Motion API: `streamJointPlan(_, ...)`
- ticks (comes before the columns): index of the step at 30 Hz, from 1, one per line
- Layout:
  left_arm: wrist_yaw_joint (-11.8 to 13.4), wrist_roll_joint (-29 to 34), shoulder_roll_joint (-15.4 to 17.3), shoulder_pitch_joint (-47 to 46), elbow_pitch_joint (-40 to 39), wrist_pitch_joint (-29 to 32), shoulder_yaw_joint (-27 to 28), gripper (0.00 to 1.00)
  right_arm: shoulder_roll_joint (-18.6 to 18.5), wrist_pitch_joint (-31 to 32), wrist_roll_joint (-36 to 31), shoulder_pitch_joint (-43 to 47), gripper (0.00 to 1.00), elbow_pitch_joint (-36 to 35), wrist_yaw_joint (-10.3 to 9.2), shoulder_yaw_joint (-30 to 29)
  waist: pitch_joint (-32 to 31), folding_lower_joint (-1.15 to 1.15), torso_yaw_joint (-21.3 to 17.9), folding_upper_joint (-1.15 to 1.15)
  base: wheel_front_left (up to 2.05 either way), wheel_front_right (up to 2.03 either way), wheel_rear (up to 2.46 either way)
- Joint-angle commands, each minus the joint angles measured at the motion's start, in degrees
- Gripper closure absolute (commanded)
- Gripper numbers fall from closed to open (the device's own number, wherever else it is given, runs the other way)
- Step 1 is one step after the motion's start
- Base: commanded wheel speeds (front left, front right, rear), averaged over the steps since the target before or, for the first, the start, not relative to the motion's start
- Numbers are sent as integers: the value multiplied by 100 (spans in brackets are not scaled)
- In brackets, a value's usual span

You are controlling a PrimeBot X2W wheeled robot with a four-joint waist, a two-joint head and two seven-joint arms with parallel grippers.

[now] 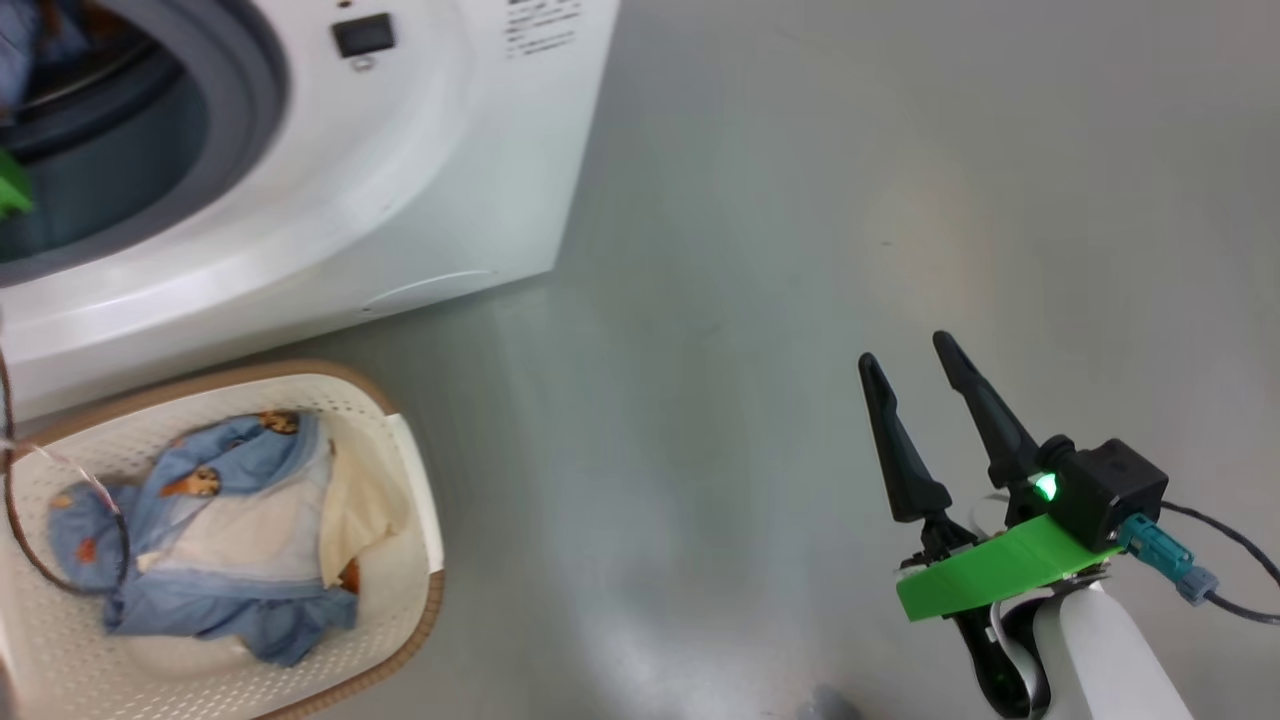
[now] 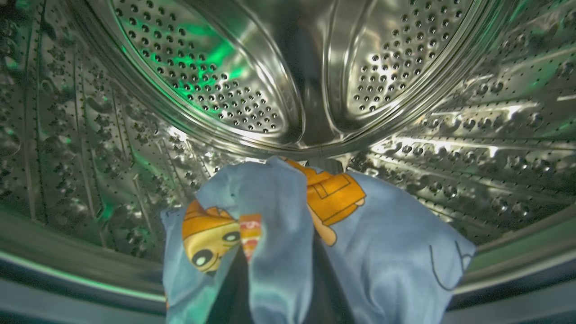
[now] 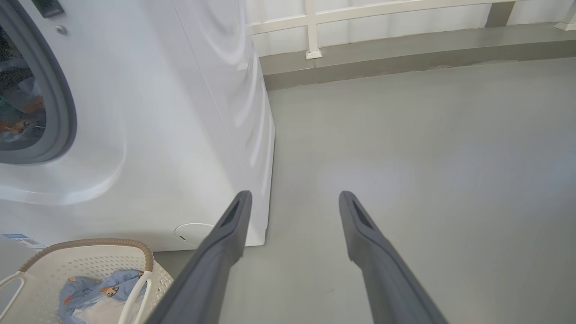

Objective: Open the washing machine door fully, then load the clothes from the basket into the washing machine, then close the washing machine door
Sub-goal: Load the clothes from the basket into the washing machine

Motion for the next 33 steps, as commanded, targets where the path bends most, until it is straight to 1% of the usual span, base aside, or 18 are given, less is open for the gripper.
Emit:
streamJointPlan(1, -31, -30, 405, -220, -145, -101, 115, 100, 15, -27, 47, 181, 0, -135, 9, 146, 157, 0, -208, 0, 0, 0, 0)
streamJointPlan(5, -33, 0, 644, -484, -279, -149, 157, 100, 15, -27, 108, 176, 0, -196, 9, 208, 362, 0, -385, 0, 0, 0, 0)
streamJointPlan(8, -41, -28, 730, -631, -318, -155, 212, 100, 15, -27, 139, 185, 0, -213, 9, 237, 467, 0, -453, 0, 0, 0, 0)
streamJointPlan(12, 42, 89, 963, -866, -592, -159, 235, 100, 15, -27, 229, 174, 0, -257, 9, 307, 691, 0, -624, 0, 0, 0, 0)
streamJointPlan(16, 154, 107, 1122, -942, -722, -160, 356, 100, 15, -27, 281, 178, 0, -288, 9, 334, 788, 0, -764, 0, 0, 0, 0)
streamJointPlan(20, 219, 177, 1215, -996, -704, -160, 376, 100, 15, -27, 286, 215, 0, -306, 9, 315, 830, 0, -851, 0, 0, 0, 0)
streamJointPlan(26, 178, 341, 1279, -1179, -381, -160, 210, 100, 15, -27, 280, 275, 0, -315, 9, 333, 846, 0, -890, 0, 0, 0, 0)
streamJointPlan(27, 154, 345, 1263, -1208, -245, -105, 182, 69, 15, -27, 279, 285, 0, -313, 9, 333, 839, 0, -884, 0, 0, 0, 0)
streamJointPlan(28, 99, 361, 1242, -1241, -127, -40, 132, 52, 15, -27, 278, 294, 0, -309, 9, 329, 834, 0, -875, 0, 0, 0, 0)
streamJointPlan(29, 76, 367, 1226, -1283, -40, -22, 105, 22, 15, -27, 277, 299, 0, -304, 9, 324, 830, 0, -865, 0, 0, 0, 0)
streamJointPlan(30, 102, 345, 1198, -1315, 69, 19, 112, 0, 15, -27, 272, 303, 0, -296, 9, 319, 822, 0, -850, 0, 0, 0, 0)
streamJointPlan(32, 68, 348, 1130, -1358, 221, 68, 62, 0, 15, -27, 271, 300, 0, -279, 9, 307, 811, 0, -819, 0, 0, 0, 0)
streamJointPlan(33, 91, 314, 1098, -1380, 262, 44, 85, 0, 15, -27, 274, 291, 0, -273, 9, 297, 802, 0, -801, 0, 0, 0, 0)
